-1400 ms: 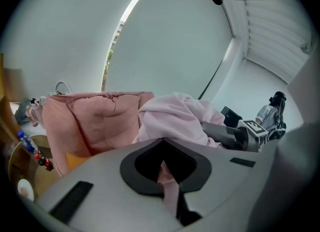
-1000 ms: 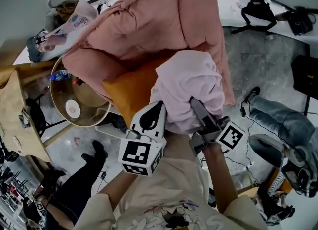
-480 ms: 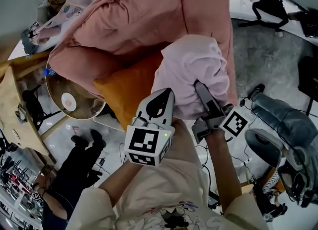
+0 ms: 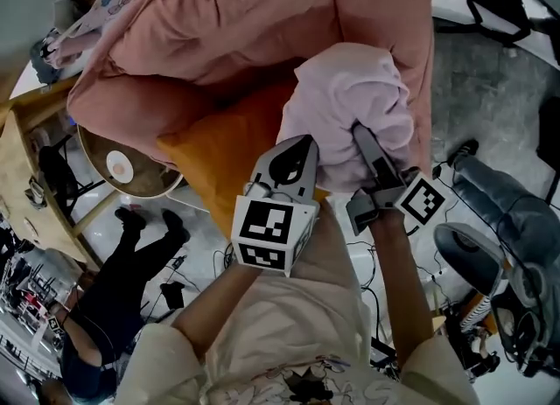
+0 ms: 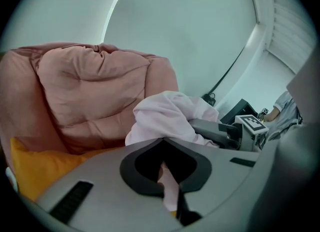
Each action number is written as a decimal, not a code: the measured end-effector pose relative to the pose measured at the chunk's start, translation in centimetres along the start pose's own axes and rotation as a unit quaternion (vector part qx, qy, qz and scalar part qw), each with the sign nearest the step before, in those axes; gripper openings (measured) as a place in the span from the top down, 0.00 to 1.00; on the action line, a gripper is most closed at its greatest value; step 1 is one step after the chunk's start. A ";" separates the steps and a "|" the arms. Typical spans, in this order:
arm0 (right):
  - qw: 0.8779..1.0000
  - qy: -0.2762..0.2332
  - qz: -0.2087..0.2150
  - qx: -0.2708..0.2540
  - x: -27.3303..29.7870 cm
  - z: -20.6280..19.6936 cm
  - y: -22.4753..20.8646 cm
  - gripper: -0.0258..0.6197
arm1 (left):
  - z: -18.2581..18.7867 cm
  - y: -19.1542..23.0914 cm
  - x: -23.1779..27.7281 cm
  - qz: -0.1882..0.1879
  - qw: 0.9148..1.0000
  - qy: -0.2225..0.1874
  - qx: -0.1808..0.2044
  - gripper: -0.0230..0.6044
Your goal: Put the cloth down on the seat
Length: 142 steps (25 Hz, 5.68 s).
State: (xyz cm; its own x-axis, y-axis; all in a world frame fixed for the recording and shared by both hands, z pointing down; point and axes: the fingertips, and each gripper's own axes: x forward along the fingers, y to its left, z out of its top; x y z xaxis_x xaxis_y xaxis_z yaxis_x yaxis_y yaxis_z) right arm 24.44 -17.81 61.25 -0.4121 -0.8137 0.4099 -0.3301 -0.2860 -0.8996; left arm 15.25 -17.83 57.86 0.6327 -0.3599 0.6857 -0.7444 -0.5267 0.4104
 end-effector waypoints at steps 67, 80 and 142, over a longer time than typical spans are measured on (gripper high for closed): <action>0.991 -0.041 -0.123 0.010 2.8 1.0 -12.2 0.31 | -9.6 3.4 8.7 0.008 0.997 0.080 0.020 0.96; 0.992 -0.061 -0.111 0.013 -0.2 -0.3 -9.9 0.31 | -8.1 1.7 5.4 -0.005 0.998 0.057 0.030 0.96; 0.988 -0.098 0.003 -0.120 -11.8 -19.0 18.6 0.81 | -7.0 -1.6 -25.0 -0.068 0.994 -0.046 0.068 0.96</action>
State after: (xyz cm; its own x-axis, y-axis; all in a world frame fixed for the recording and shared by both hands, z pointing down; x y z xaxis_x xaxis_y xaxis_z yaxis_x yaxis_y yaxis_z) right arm 7.06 -3.95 42.57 -0.2510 -0.9039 0.3463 -0.5298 -0.1711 -0.8307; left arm -0.85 -2.60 44.21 0.7465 -0.3445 0.5692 -0.6196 -0.6717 0.4061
